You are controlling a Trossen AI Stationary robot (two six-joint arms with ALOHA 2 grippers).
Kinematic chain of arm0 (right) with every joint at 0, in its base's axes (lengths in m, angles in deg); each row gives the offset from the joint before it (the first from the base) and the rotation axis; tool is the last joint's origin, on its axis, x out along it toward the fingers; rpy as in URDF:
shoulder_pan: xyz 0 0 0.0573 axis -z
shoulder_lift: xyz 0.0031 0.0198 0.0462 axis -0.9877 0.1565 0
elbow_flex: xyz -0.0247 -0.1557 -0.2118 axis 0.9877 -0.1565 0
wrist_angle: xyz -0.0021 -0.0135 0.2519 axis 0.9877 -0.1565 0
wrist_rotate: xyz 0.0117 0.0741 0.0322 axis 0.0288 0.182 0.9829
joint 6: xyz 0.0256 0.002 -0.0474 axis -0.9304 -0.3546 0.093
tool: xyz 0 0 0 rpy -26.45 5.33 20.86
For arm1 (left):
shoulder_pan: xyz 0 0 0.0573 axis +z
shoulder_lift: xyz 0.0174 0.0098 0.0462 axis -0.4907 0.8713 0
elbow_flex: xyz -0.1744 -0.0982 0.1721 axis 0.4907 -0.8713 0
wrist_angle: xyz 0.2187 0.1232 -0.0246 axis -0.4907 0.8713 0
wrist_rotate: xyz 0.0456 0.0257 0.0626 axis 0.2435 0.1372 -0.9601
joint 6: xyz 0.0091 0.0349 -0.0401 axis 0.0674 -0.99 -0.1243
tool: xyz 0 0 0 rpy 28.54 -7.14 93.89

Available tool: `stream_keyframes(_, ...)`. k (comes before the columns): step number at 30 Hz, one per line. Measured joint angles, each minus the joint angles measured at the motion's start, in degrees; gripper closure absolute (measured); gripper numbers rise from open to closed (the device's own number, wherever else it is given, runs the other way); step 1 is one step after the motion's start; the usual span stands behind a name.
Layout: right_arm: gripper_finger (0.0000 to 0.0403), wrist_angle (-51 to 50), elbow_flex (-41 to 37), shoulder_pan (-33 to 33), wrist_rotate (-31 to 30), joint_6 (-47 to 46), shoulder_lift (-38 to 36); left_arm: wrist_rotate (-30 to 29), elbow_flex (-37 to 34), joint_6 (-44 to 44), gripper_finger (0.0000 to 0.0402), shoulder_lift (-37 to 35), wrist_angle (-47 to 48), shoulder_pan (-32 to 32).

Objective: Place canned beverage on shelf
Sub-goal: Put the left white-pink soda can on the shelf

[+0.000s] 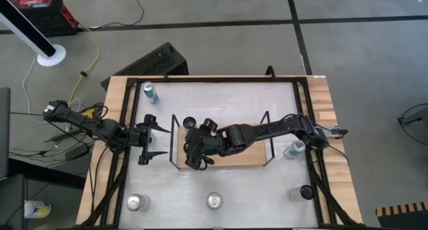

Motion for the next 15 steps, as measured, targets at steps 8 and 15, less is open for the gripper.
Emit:
stream_keyframes(8,0.0078,-6.8,5.67,-0.8,0.33,2.82,0.02,-0.02,0.0,0.0,0.0058,0.0,0.22,0.0)
stream_keyframes(15,0.0078,-20.13,6.53,-3.65,-7.07,3.45,-3.56,-0.02,0.0,0.02,0.0058,0.0,0.42,0.0)
